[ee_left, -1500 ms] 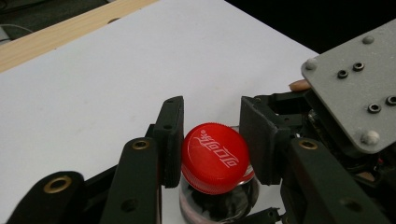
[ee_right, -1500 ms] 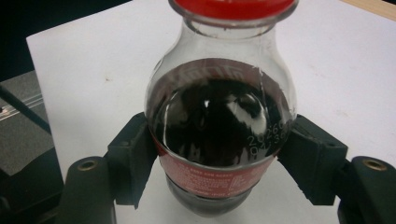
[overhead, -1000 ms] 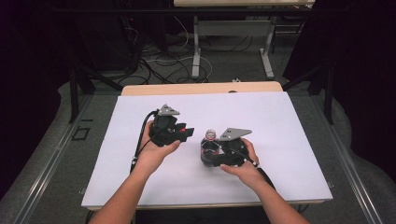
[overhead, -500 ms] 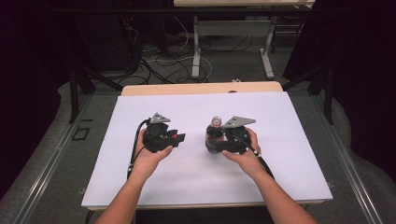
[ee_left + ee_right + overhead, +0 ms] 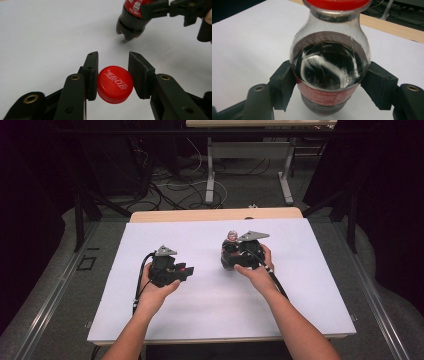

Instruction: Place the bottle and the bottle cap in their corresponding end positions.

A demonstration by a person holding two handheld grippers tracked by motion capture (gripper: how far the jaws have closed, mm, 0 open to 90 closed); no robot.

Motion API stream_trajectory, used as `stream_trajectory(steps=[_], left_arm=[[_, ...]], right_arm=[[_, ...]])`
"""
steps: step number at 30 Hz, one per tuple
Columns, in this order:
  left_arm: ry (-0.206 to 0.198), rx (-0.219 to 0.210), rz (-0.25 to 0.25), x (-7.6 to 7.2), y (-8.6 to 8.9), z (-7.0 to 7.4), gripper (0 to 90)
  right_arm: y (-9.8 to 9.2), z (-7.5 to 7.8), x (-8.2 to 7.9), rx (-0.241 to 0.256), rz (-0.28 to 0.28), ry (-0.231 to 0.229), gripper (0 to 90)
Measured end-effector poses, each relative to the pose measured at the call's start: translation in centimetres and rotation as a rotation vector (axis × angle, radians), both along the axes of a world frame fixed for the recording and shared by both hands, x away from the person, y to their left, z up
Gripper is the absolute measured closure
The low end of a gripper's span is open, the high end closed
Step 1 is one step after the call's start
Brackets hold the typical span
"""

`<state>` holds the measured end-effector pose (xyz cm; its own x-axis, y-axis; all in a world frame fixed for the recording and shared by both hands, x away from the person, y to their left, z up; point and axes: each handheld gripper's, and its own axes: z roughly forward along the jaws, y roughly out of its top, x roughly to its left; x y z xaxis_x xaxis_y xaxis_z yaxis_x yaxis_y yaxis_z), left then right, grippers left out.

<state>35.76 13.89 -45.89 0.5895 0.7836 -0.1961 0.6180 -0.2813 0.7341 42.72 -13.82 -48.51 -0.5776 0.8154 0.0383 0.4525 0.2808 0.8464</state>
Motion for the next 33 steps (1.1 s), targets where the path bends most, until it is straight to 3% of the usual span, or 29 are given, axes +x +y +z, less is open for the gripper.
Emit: stream_trajectory(steps=[12,26,29,33], left_arm=[[0.007,-0.005,0.01,0.0,0.5,-0.3,61.5],[0.022,-0.009,0.014,0.1,0.9,-0.5,61.5],[0.023,-0.009,0.016,0.2,0.9,-0.6,61.5],[0.03,-0.006,0.014,0.2,1.0,-0.7,61.5]], right_arm=[[2.2,-0.6,2.7,-0.021,-0.014,0.0,31.2],[4.0,-2.1,3.3,-0.061,0.0,0.023,30.8],[4.3,-2.3,3.1,-0.081,0.006,0.001,30.5],[4.2,-2.5,3.0,-0.054,-0.007,0.002,29.7]])
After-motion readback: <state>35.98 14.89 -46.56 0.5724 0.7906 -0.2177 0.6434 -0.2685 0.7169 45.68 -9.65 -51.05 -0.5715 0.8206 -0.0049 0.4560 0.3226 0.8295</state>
